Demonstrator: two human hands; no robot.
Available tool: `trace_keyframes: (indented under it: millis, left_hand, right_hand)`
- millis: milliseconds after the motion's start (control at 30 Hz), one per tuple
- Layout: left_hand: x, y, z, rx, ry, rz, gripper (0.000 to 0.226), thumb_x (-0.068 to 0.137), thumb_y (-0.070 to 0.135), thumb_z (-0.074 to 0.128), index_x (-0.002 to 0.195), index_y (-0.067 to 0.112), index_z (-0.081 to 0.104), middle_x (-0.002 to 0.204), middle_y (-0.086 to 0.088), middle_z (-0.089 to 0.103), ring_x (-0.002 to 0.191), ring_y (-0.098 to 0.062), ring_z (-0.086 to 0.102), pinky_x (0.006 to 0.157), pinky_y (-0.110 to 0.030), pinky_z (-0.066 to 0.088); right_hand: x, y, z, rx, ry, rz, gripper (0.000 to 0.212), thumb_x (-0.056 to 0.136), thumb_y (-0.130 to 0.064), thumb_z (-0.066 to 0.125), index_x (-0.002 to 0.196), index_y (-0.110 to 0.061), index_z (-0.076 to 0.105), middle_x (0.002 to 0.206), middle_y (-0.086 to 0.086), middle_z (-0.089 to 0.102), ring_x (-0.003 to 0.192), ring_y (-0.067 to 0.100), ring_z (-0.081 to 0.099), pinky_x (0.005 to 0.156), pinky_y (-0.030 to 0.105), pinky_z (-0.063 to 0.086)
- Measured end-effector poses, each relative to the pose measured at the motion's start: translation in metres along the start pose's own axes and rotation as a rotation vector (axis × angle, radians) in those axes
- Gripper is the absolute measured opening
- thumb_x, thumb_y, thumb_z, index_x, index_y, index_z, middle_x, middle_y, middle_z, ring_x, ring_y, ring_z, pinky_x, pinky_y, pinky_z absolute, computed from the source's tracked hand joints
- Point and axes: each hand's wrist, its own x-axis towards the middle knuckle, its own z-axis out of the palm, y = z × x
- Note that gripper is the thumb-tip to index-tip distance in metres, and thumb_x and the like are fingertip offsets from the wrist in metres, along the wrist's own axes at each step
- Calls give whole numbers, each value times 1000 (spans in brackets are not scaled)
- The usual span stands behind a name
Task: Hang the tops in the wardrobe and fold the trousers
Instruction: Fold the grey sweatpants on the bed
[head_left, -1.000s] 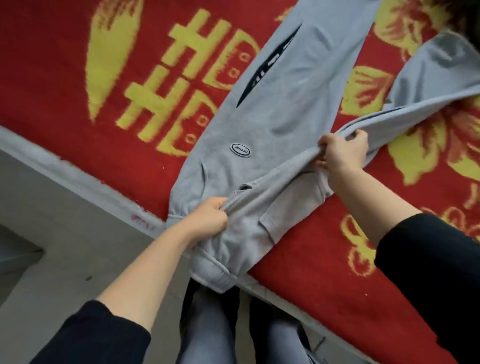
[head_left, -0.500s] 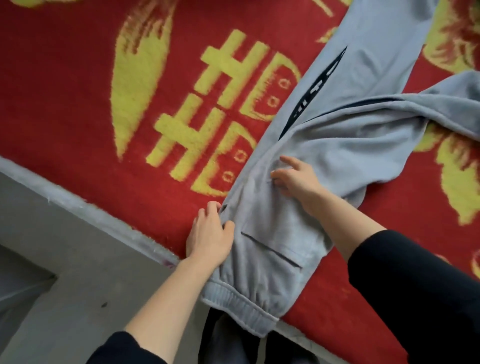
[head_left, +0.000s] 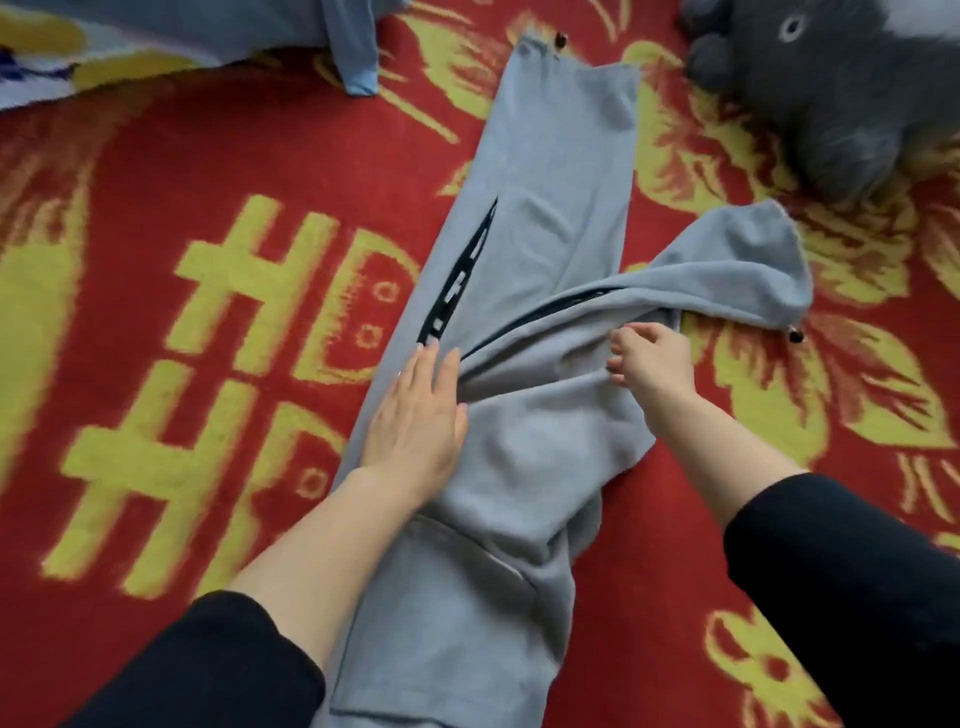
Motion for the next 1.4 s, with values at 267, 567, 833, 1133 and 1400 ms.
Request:
trace_keyframes:
  millis: [267, 567, 833, 1133, 1400]
  left_hand:
    - [71, 12, 10, 5, -54, 4, 46, 97, 39, 44, 137, 16, 43, 156, -12, 19, 143, -34, 17, 113, -43, 23]
    - [84, 19, 19, 156, 39, 24, 27, 87, 31, 53, 99, 8, 57, 121, -23, 51, 100, -46, 57, 60, -55, 52]
    - [92, 7, -11, -96, 276, -133, 33, 96, 40, 33, 95, 15, 54, 94, -6, 56, 89, -38, 57, 62, -42, 45]
    - [101, -57, 12, -437, 391, -383, 33, 87, 41, 41, 72, 14, 54, 93, -10, 51, 96, -30, 50, 87, -39, 38]
    - [98, -65, 2, -630, 223, -392, 18, 90, 36, 60, 94, 19, 64, 114, -4, 49, 111, -15, 47, 99, -25, 34]
  right_hand:
    - [76, 8, -42, 346, 277, 203, 15, 93, -23, 49, 89, -9, 55, 75, 8, 56, 62, 22, 58, 50, 31, 48]
    - [127, -25, -72, 604, 597, 327, 13, 80, -14, 65, 86, -12, 54, 82, 2, 66, 64, 15, 63, 54, 27, 50]
    - [170, -179, -39, 375, 538, -191, 19, 71, -21, 66, 61, -24, 50, 67, -7, 57, 72, 19, 61, 71, 31, 48]
    - [161, -167, 84, -150, -424, -363, 66, 84, -19, 68, 144, -13, 40, 144, 6, 46, 125, 17, 51, 74, 15, 49]
    - [138, -80, 103, -782, -332, -640, 67, 95, -43, 47, 152, -20, 21, 161, 5, 13, 148, 22, 7, 120, 36, 9]
